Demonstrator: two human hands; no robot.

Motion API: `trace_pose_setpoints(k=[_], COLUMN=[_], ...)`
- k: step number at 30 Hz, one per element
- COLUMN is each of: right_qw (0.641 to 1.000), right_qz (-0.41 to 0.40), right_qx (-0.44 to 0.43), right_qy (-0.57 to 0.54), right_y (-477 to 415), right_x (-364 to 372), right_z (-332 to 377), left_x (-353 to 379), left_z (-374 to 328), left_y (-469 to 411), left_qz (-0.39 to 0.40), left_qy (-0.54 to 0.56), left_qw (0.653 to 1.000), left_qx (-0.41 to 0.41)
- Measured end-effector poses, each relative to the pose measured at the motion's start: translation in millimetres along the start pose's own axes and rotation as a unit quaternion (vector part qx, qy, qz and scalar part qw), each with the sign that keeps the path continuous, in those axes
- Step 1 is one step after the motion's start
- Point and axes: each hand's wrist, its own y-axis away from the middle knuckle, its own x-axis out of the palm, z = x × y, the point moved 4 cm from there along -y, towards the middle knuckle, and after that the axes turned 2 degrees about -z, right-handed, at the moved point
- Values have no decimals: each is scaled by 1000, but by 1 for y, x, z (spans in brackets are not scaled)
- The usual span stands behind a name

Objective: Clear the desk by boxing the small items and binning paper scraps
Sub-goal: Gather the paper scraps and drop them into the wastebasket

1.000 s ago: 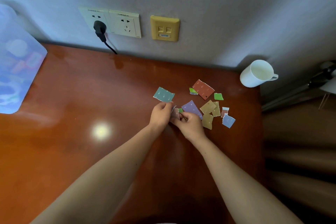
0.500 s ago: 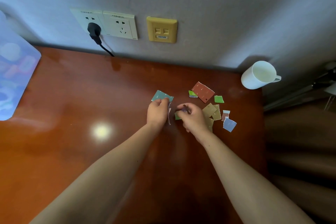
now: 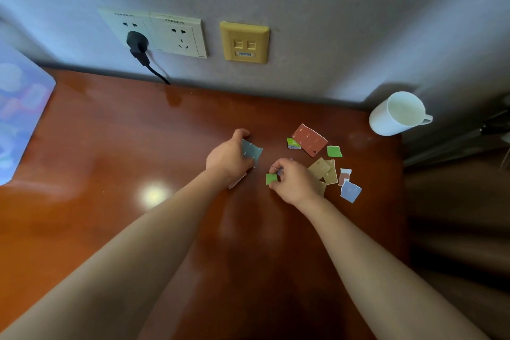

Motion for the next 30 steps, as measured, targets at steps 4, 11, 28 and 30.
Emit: trace_pose_setpoints(k=[4, 11, 28, 30], right_qw=[1000, 999, 705, 738], right_qz=[2, 4, 35, -5], right_qx=[-6, -2, 188, 212], right_qy=[7, 37, -683, -641], right_y=[-2, -2, 15, 10], right_x=[2, 1, 1, 0], right_z=[-1, -1, -21, -28], left_x=[-5, 3, 43, 45], left_z=[3, 6, -6, -9], left_y=[-7, 1, 22, 23], left_qz=[5, -19, 39, 42], left_qy=[-56, -38, 472, 478], left_qw=[998, 998, 862, 857], left_qx=[-16, -38, -181, -185])
